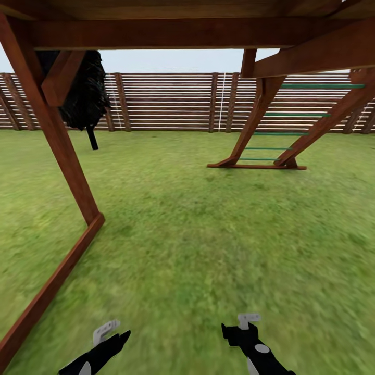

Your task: Take the three Easter eggs out of the wicker basket on the lawn in the garden, then place them on the lawn next to a single tree (choose any tree) so that all three eggs are next to the same tree and none are left in the basket.

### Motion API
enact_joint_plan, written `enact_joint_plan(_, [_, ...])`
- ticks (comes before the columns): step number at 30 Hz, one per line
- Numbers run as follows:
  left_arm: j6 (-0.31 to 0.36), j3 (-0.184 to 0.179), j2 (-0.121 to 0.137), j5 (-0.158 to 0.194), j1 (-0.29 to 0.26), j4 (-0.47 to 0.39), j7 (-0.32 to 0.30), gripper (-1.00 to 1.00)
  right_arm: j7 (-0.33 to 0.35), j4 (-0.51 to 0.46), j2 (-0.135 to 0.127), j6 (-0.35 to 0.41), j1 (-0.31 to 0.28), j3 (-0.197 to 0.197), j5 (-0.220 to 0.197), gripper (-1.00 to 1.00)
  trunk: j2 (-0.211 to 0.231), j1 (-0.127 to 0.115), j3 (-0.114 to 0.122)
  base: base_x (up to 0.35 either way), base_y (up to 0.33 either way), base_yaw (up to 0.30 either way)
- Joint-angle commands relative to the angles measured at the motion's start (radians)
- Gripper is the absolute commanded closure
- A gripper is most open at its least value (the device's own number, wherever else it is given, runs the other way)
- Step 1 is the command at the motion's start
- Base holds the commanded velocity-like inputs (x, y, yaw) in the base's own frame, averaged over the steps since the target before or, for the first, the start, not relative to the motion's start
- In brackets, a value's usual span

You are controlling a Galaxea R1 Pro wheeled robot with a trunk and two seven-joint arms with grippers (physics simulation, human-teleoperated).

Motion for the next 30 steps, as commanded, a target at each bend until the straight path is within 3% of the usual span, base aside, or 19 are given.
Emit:
enact_joint_plan(1, [0.010, 0.005, 0.000, 0.010, 0.000, -0.001, -0.006, -1.00, 0.000, 0.001, 0.000, -0.003, -0.001, 0.001, 0.004, -1.00, 0.000, 0.000, -0.001, 0.314, -0.104, 0.000])
enact_joint_plan(30, [0.010, 0.006, -0.001, 0.010, 0.000, -0.001, -0.006, -1.00, 0.003, 0.001, 0.001, -0.004, -0.001, 0.001, 0.005, -1.00, 0.000, 0.000, -0.001, 0.314, -0.104, 0.001])
